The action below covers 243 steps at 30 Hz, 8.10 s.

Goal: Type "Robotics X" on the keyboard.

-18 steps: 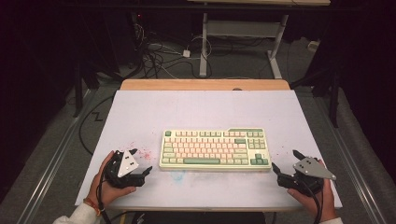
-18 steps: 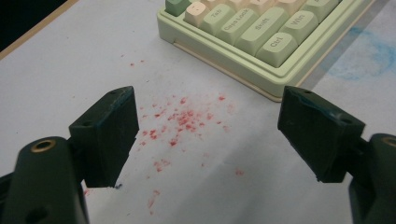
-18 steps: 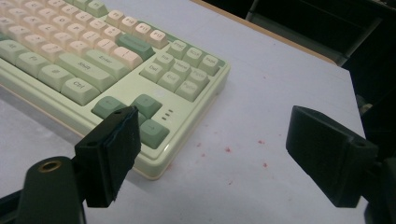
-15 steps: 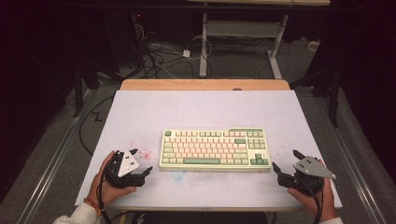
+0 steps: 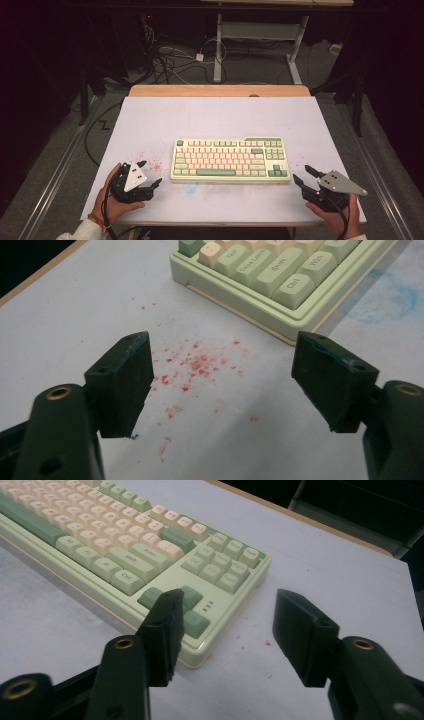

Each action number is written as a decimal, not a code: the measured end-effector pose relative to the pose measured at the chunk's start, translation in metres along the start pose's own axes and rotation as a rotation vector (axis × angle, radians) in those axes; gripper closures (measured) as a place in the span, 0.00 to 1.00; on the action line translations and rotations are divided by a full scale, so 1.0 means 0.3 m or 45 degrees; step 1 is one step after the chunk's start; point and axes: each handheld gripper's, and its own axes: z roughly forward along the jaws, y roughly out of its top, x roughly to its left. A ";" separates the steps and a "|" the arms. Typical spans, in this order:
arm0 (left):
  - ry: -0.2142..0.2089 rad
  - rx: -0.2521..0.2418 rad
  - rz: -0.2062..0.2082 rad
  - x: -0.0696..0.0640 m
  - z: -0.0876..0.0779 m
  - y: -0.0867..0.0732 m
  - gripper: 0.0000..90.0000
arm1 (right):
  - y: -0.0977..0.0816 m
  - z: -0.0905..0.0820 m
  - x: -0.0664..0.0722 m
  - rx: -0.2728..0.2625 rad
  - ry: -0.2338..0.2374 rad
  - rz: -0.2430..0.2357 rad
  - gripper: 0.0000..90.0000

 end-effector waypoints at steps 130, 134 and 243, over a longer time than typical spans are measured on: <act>-0.359 0.161 0.102 -0.072 0.372 0.449 0.97 | 0.148 0.353 0.163 0.240 0.274 -0.184 1.00; -0.354 0.159 0.104 -0.072 0.370 0.452 0.97 | 0.148 0.353 0.164 0.242 0.272 -0.185 1.00; -0.090 0.058 0.047 -0.025 0.054 0.016 0.20 | 0.308 0.550 0.279 0.282 0.351 -0.249 1.00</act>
